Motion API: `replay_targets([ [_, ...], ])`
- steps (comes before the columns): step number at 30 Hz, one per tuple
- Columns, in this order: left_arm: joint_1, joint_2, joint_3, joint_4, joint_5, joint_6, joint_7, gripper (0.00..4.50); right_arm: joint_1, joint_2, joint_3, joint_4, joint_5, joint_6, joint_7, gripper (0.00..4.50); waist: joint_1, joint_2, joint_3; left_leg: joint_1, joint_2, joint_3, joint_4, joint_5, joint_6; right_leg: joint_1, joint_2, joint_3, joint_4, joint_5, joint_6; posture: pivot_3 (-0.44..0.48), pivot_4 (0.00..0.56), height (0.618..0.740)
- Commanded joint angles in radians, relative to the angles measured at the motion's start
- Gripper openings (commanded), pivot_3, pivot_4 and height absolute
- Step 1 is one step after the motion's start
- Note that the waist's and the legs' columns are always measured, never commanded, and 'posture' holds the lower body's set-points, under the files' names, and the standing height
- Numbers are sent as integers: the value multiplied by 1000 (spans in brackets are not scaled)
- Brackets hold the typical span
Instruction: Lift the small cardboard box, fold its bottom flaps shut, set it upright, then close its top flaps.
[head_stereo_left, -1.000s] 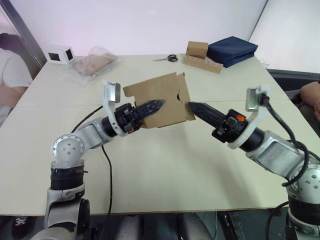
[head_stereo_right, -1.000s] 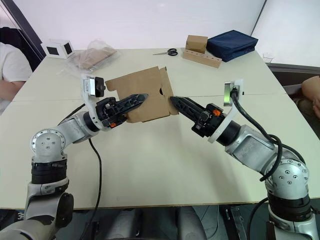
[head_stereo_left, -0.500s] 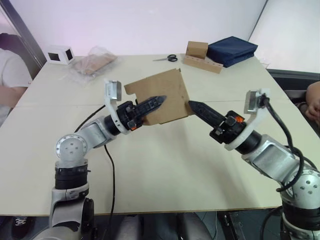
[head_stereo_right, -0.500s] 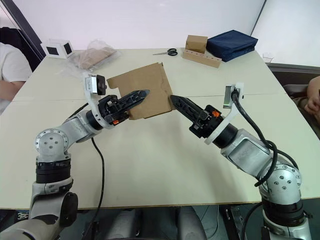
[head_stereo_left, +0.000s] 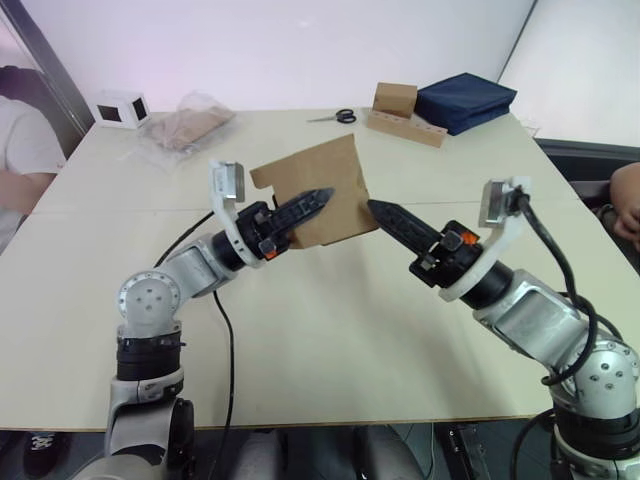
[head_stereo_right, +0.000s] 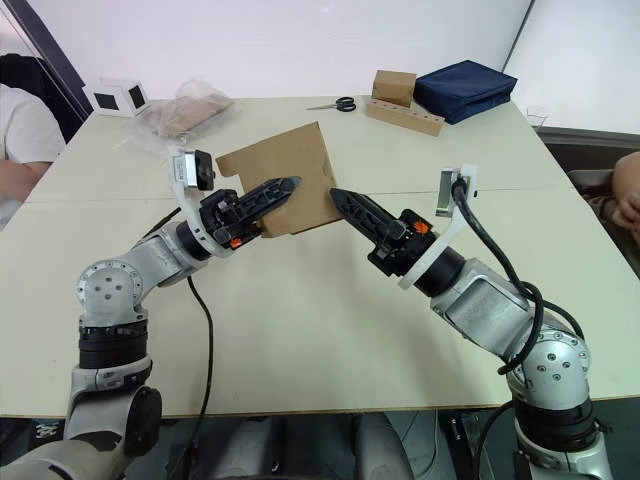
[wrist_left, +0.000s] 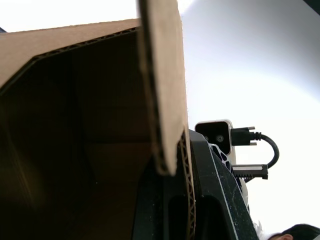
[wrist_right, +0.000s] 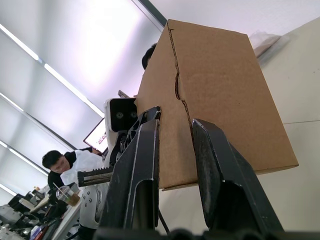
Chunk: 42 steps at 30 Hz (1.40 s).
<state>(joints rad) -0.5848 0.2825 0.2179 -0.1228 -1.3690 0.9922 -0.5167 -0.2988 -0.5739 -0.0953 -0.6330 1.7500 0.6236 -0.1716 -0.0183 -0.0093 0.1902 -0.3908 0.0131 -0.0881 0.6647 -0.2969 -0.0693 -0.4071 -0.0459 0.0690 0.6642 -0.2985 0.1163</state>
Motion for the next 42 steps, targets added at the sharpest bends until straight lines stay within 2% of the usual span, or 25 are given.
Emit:
replay_targets([
  [1, -17, 2, -5, -38, -26, 1, -3, 0, -12, -16, 15, -52, 12, 18, 31, 1033, 0, 0, 0, 0, 0, 0, 0, 0, 0, 0, 0, 0, 0, 0, 0, 0, 150, 740],
  [16, -28, 94, -7, -2, 18, 10, -86, 0, 8, -134, -90, 28, -2, 54, 141, 1033, 0, 0, 0, 0, 0, 0, 0, 0, 0, 0, 0, 0, 0, 0, 0, 0, 150, 740],
  [19, -38, 144, -26, 4, 58, 22, -148, 0, 11, -149, -108, 41, -17, 61, 156, 1033, 0, 0, 0, 0, 0, 0, 0, 0, 0, 0, 0, 0, 0, 0, 0, 0, 150, 740],
  [20, -58, 184, -43, 19, 96, 20, -202, 0, 17, -166, -118, 45, -28, 70, 170, 1033, 0, 0, 0, 0, 0, 0, 0, 0, 0, 0, 0, 0, 0, 0, 0, 0, 150, 740],
  [23, -162, 357, -189, 77, 309, -40, -451, 0, 31, -212, -134, 54, -71, 99, 222, 1033, 0, -1, 2, 0, 0, 0, 0, 0, 0, -1, 2, 0, 0, 0, 0, 0, 150, 740],
  [25, -217, 405, -266, 122, 407, -94, -566, 0, 33, -225, -133, 61, -95, 107, 249, 1033, 1, -1, 1, 0, 0, 0, -1, 0, 0, 0, 1, 0, 0, 0, 0, 0, 150, 740],
  [27, -343, 440, -412, 218, 608, -206, -672, 0, 38, -246, -133, 63, -142, 122, 287, 1033, 7, -2, 2, 0, 0, 1, -2, 0, 0, 0, 1, 0, -2, 0, 0, 0, 150, 740],
  [32, -567, 414, -628, 419, 924, -394, -833, 0, 39, -238, -134, 65, -185, 131, 320, 1033, 4, -3, 3, -1, -1, 1, -2, 0, 0, 0, 1, 0, -3, 0, 0, 0, 150, 740],
  [35, -695, 367, -766, 551, 1117, -576, -962, 0, 67, -264, -130, 26, -233, 150, 338, 1033, 2, -3, 4, -2, 0, 1, -3, 0, 1, -2, 1, 0, -3, 0, 0, 0, 150, 740],
  [40, -756, 291, -838, 693, 1267, -732, -1069, 0, 111, -348, -96, -40, -428, 184, 410, 1033, -3, -2, 4, -2, 0, 1, -3, -2, 4, -2, 1, 1, -4, 0, 0, 0, 150, 740],
  [42, -758, 282, -870, 712, 1292, -772, -1093, 0, 119, -383, -91, -61, -493, 187, 444, 1033, -2, -2, 5, -2, 0, 1, -3, -2, 4, -2, 1, 1, -3, 0, 0, 0, 150, 740],
])
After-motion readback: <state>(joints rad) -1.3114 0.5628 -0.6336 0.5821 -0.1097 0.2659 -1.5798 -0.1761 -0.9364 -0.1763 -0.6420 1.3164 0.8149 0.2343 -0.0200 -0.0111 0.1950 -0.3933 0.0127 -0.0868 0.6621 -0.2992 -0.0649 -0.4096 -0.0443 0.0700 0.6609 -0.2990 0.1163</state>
